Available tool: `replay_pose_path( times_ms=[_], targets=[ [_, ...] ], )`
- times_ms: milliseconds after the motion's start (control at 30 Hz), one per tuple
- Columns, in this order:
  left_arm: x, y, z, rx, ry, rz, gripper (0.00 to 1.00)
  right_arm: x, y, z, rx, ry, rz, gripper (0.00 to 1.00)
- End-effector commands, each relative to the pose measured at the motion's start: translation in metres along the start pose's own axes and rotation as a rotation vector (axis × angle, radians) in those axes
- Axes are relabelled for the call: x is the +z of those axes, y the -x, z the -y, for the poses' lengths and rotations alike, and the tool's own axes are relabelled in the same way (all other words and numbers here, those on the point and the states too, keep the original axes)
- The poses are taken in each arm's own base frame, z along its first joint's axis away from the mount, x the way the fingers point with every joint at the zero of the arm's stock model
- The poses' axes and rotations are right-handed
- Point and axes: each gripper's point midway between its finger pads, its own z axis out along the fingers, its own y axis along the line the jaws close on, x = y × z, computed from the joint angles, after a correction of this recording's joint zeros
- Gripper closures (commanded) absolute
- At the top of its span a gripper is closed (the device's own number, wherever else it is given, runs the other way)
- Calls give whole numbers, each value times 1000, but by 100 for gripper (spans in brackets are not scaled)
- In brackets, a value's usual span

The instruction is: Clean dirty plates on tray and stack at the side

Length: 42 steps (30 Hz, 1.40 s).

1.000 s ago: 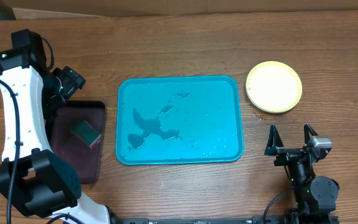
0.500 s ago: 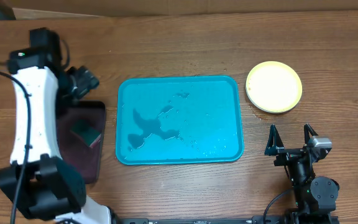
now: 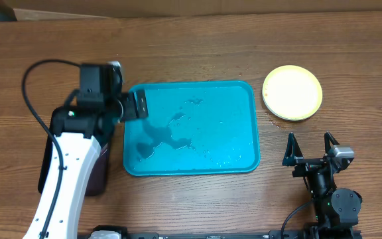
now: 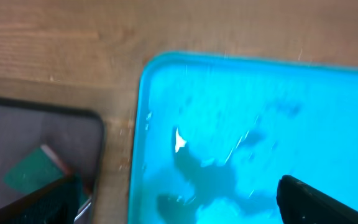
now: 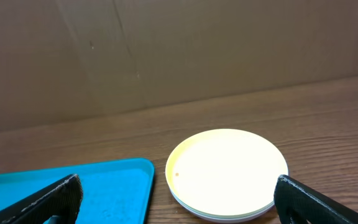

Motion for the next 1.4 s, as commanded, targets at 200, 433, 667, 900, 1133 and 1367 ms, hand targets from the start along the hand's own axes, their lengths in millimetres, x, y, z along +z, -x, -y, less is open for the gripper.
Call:
replay_pose_path(
  times_ms=[200, 433, 667, 900, 1133, 1367],
  targets=[
    [21, -42, -8, 115, 16, -83, 0, 0, -1, 1, -4, -3, 7, 0],
    [21, -35, -4, 113, -23, 111, 0, 0, -1, 1, -4, -3, 7, 0],
    [20, -55, -8, 108, -46, 269, 0, 0, -1, 1, -4, -3, 7, 0],
    [7, -79, -20, 99, -29, 415, 0, 0, -1, 1, -4, -3, 7, 0],
    [-11, -75, -29, 76, -1, 609, 0, 0, -1, 1, -4, -3, 7, 0],
    [-26, -68, -33, 59, -1, 776, 0, 0, -1, 1, -4, -3, 7, 0]
  ],
)
